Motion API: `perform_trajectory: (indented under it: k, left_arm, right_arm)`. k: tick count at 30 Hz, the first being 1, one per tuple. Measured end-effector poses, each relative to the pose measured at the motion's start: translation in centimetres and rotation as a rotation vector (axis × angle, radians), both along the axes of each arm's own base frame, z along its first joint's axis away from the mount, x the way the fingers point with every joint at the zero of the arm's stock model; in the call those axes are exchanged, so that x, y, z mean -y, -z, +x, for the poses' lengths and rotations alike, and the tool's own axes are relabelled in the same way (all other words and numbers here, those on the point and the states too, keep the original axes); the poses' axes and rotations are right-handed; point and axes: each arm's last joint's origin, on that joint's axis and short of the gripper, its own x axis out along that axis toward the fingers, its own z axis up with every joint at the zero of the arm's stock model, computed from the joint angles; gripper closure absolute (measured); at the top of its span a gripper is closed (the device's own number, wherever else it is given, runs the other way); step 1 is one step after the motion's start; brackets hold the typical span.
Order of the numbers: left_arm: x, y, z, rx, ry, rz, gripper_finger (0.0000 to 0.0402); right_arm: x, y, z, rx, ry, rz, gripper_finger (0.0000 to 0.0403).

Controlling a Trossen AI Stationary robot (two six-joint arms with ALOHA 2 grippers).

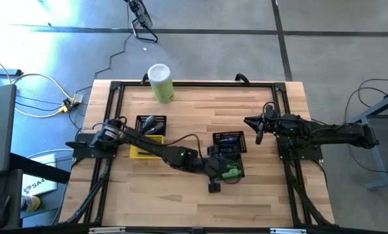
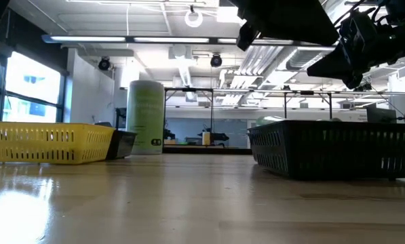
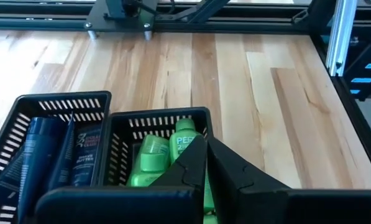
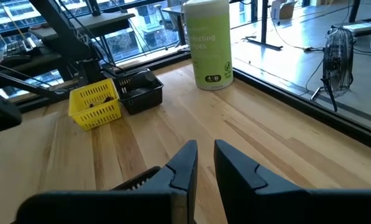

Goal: Pick & Place Travel size toiletries
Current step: Return to Home Position

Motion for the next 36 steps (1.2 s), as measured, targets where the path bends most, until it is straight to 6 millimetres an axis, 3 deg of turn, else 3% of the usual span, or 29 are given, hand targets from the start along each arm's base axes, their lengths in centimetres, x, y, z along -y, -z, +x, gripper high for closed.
perform_trajectory:
  k: [10,16,27,36]
  left_arm:
    - [-0.3,0.3,-1.7,-0.083,0.017,0.022,0.0391]
    - [-0.5,2.2,-3.7,0.040,0.059,0.008,0.0391]
    - [-1.3,1.6,-8.9,0.077,-0.013,0.065,0.0391]
    - [-3.6,2.8,-15.3,0.120,-0.015,0.088,0.0391]
  right_arm:
    - [0.0,0.1,0.0,-0.011,-0.004,0.002,0.0357]
    - [0.0,0.0,0.0,0.001,0.015,-0.002,0.0357]
    - [0.1,0.1,0.0,-0.007,0.023,-0.001,0.0357]
    - [0.0,0.1,0.0,-0.010,0.016,0.005,0.0357]
